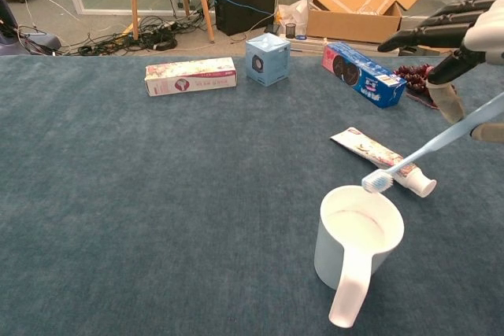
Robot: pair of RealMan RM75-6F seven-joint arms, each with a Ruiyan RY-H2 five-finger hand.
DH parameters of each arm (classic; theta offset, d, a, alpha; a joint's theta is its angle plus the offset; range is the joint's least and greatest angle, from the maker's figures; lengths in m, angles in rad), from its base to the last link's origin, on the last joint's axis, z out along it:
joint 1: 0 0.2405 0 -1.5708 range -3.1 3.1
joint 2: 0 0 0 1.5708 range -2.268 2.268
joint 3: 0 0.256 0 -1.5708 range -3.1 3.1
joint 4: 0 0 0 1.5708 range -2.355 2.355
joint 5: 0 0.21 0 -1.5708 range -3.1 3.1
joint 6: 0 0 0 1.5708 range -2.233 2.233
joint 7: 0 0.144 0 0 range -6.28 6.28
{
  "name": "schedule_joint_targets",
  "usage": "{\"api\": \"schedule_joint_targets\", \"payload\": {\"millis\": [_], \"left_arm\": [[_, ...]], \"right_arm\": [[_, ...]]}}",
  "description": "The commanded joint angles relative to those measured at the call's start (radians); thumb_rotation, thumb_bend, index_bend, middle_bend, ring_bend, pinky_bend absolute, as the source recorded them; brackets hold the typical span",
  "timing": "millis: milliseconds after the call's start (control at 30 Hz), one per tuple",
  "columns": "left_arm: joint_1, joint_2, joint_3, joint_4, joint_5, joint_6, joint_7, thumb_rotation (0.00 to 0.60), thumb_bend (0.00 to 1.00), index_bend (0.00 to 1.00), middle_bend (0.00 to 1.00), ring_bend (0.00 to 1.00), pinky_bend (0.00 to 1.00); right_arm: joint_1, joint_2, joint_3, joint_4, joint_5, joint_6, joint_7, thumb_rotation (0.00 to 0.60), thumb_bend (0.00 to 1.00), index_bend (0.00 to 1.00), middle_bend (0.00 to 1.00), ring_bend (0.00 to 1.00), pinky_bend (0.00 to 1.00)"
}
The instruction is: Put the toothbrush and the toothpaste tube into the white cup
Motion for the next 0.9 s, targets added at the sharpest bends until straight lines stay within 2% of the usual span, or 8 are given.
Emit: {"api": "schedule_joint_targets", "payload": {"millis": [33,500,900], "left_arm": [[0.001,0.001,0.000,-0.001,0.001,0.002,-0.001,0.600,0.00,0.79,0.51,0.38,0.37],[0.002,0.005,-0.001,-0.001,0.001,0.002,-0.009,0.600,0.00,0.79,0.51,0.38,0.37],[0.004,0.011,-0.003,-0.003,0.002,0.008,-0.015,0.600,0.00,0.79,0.51,0.38,0.37]], "right_arm": [[0.015,0.008,0.003,-0.039,0.044,-0.035,-0.072,0.600,0.25,0.60,0.01,0.00,0.00],[0.093,-0.033,0.011,-0.097,0.228,-0.101,-0.325,0.600,0.25,0.60,0.01,0.00,0.00],[0.206,-0.104,-0.017,-0.159,0.432,-0.073,-0.602,0.600,0.25,0.60,0.02,0.00,0.00]]}}
